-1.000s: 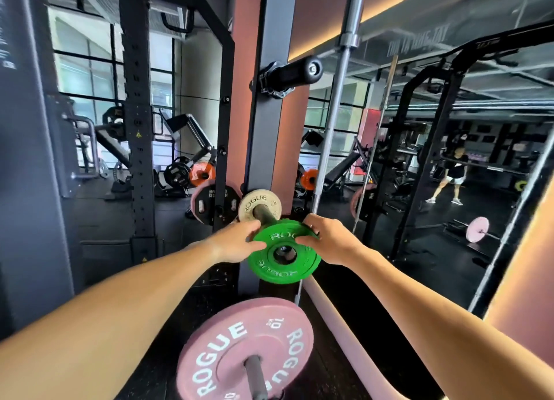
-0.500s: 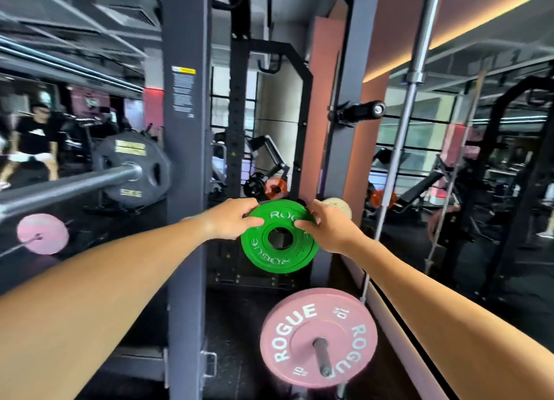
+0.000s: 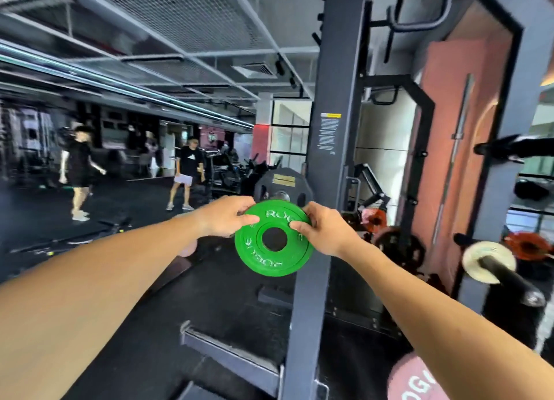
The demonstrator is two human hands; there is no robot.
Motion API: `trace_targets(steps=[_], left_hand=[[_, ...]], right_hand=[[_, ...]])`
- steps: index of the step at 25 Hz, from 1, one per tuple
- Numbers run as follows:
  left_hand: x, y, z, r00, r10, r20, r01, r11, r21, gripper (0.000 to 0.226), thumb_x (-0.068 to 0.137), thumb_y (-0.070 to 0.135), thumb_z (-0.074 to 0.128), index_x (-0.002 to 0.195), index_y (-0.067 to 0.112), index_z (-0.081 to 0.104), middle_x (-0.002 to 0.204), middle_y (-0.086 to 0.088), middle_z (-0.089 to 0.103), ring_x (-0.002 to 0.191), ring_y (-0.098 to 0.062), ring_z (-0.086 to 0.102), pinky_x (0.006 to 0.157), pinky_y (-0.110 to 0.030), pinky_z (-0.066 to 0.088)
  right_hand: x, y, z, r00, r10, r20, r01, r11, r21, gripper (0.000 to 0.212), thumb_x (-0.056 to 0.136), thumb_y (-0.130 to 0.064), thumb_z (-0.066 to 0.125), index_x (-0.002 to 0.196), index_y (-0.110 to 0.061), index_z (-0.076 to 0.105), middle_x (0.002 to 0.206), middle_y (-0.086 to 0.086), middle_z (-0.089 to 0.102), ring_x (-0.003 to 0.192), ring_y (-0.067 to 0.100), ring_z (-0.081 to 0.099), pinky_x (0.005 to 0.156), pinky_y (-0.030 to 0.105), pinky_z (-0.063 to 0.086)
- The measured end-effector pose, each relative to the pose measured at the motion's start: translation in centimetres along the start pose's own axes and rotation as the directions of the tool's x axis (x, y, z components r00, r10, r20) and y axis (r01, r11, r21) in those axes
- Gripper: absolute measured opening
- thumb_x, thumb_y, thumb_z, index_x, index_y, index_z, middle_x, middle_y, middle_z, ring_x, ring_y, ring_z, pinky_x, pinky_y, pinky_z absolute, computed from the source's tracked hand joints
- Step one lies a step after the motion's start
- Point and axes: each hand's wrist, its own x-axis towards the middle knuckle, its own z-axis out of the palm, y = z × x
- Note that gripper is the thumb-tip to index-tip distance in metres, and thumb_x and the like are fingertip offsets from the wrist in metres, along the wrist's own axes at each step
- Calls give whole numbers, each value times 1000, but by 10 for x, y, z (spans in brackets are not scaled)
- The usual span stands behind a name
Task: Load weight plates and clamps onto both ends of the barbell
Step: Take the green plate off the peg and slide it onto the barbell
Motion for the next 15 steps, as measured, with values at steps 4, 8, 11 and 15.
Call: trace_targets(steps=[4,8,11,15], left_hand=[[-23,-62,-39,998,-54,-29,55,998,31,6,100,24,60,106,21,62,115,-1,73,114,-20,65,101,-36,48],[-22,-103,-49,996,-66,-54,66,998,-1,10,101,27,60,109,23,62,114,1,72,110,-19,66,99,-35,48],[-13,-126,-49,996,-76,-44,73,996,-60,13,101,29,58,114,26,61,116,-1,72,109,-30,69,100,-53,51],[-1,-141,-48,999,-34,-2,33,994,-105,13,102,30,57,115,34,58,125,6,67,116,-30,67,84,-50,62]], right_hand=[[32,-49,53,999,-12,45,11,999,31,25,92,-40,68,86,-24,50,66,-13,49,61,6,48,57,28,35],[52,-69,83,998,18,56,-18,1000,9,25,93,-43,65,91,-23,50,71,-8,52,72,22,57,65,32,42],[61,-74,96,999,34,23,-33,999,-33,27,93,-45,64,94,-21,50,69,-8,51,73,26,56,65,33,42],[61,-78,95,999,-35,-12,33,994,-105,30,92,-42,66,90,-18,49,68,-4,54,69,27,57,62,36,44]])
